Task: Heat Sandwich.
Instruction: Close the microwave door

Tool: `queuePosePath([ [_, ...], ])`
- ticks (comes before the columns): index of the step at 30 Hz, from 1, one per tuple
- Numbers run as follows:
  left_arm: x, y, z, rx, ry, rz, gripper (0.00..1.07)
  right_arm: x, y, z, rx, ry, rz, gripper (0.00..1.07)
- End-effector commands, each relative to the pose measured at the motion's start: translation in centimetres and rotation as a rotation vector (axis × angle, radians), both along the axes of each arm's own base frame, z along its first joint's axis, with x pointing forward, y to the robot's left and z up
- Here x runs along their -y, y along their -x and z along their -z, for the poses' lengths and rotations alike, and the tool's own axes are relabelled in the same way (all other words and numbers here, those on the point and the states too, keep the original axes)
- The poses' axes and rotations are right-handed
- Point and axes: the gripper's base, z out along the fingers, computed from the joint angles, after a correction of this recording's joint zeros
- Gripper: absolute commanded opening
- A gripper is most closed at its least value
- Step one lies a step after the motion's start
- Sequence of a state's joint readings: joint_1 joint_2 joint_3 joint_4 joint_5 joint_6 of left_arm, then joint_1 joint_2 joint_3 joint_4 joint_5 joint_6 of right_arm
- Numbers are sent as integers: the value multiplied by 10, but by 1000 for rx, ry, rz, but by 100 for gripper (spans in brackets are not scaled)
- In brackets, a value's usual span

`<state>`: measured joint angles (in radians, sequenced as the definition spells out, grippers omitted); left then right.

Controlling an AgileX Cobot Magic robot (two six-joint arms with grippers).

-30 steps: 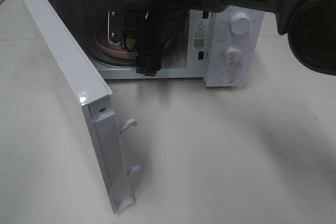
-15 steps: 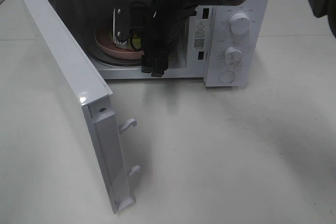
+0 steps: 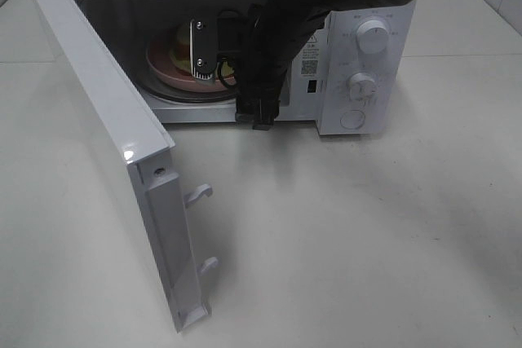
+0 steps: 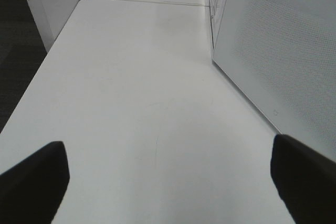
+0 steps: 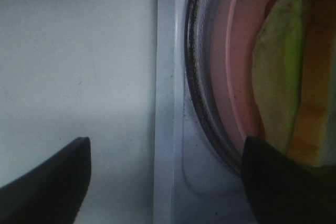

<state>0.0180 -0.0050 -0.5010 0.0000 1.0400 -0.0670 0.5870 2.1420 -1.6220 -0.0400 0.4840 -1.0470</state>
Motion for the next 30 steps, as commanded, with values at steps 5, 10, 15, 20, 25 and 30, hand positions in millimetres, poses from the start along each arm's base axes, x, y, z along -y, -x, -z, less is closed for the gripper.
queuePosePath([
  [5,0,3,1,27,0,-1,98,13,14,-7,25,-13,8,76],
  [10,0,3,1,27,0,-1,98,22,24,-9,48,-1,-4,76],
  [15,0,3,1,27,0,-1,98,30,35,-11,57,16,-12,76],
  [20,0,3,1,27,0,-1,98,36,44,-16,92,-6,-15,76],
  [25,0,3,1,27,0,-1,98,43,57,-21,112,-41,1,76],
  [30,0,3,1,27,0,-1,98,52,71,-24,106,-41,3,76],
])
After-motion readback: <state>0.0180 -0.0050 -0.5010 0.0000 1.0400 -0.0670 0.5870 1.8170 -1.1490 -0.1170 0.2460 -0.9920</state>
